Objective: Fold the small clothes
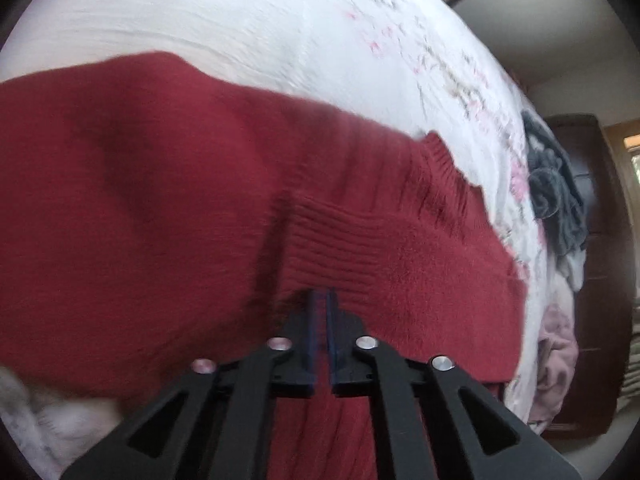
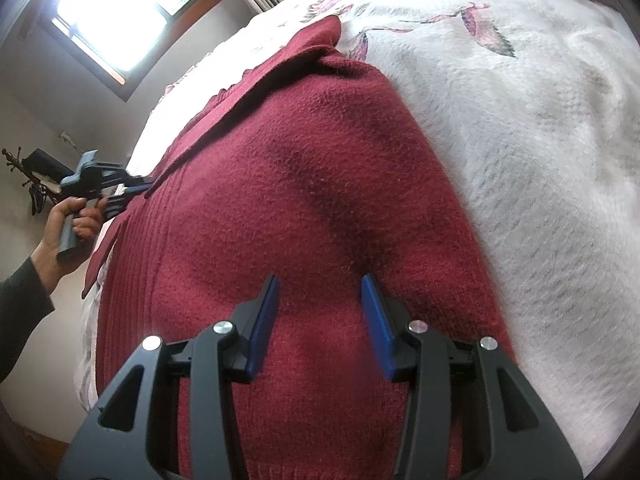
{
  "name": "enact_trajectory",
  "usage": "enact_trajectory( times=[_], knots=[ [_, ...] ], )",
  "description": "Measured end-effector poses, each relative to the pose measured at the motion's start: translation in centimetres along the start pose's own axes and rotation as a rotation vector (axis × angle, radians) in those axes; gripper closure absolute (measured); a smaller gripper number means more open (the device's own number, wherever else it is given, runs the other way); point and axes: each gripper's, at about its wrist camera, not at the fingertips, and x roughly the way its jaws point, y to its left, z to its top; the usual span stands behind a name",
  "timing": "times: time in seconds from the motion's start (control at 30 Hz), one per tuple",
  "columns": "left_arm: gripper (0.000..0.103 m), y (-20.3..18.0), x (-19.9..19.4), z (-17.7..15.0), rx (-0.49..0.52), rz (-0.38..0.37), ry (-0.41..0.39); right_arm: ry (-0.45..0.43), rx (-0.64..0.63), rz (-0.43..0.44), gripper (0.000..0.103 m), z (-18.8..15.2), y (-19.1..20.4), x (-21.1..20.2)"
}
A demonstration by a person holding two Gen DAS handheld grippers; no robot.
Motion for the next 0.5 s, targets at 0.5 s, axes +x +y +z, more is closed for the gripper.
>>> enact_trajectory(
  times=[0.5],
  knots=[
    [0.044, 28.5, -24.0, -2.4, -0.531, 0.041, -0.443, 0.018, -0.090, -0.072, 0.053, -0.2, 1.6, 0.4]
  ],
)
